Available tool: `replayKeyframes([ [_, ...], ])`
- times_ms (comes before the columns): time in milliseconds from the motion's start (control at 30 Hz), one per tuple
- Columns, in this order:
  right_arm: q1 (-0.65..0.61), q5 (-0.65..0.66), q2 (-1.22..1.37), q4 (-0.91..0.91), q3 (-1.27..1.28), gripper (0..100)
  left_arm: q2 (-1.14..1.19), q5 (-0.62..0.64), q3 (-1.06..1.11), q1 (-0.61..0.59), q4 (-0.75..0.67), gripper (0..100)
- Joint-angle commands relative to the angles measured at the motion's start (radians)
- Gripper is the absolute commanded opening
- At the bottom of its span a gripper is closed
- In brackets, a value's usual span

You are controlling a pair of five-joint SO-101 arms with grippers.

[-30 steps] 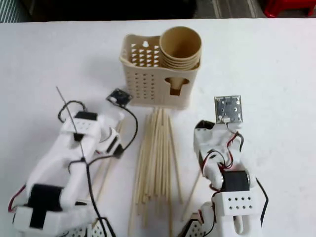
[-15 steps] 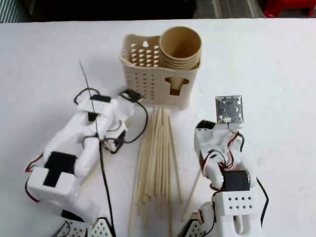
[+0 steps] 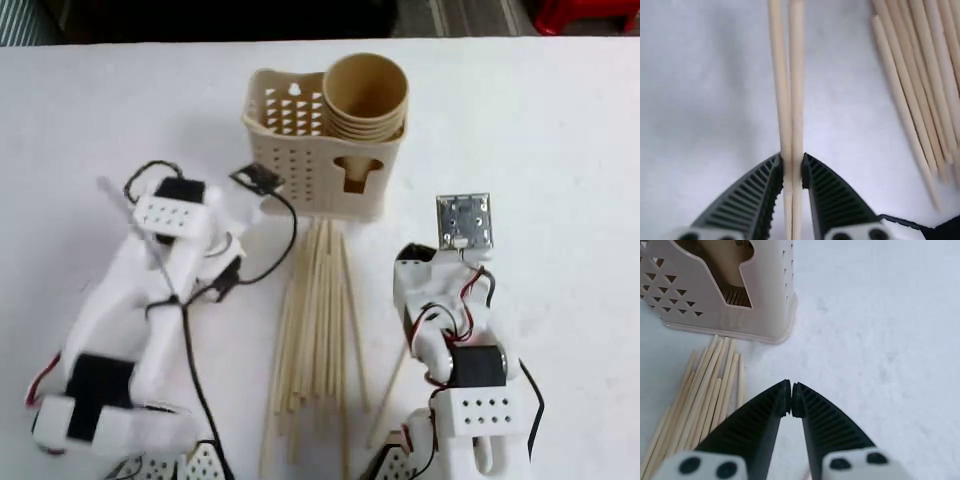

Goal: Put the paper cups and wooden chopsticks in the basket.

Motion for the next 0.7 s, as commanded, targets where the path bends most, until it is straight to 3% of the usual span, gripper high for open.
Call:
replayKeyframes([
  [0, 0.01, 0.0, -0.025, -0.019, -0.006, 2.0, -0.145, -0.008, -0.031, -0.001, 0.068, 2],
  [233, 0.01, 0.0, -0.025, -0.019, -0.006, 2.0, -0.309, 0.012, -0.238, 0.001, 0.158, 2],
  [433, 0.01, 0.0, -0.025, -0.019, -0.006, 2.0, -0.317, 0.147, -0.499, 0.002, 0.149, 2],
  [667, 0.01, 0.0, -0.025, -0.019, -0.006, 2.0, -0.223, 0.29, -0.758, 0.07, 0.026, 2],
])
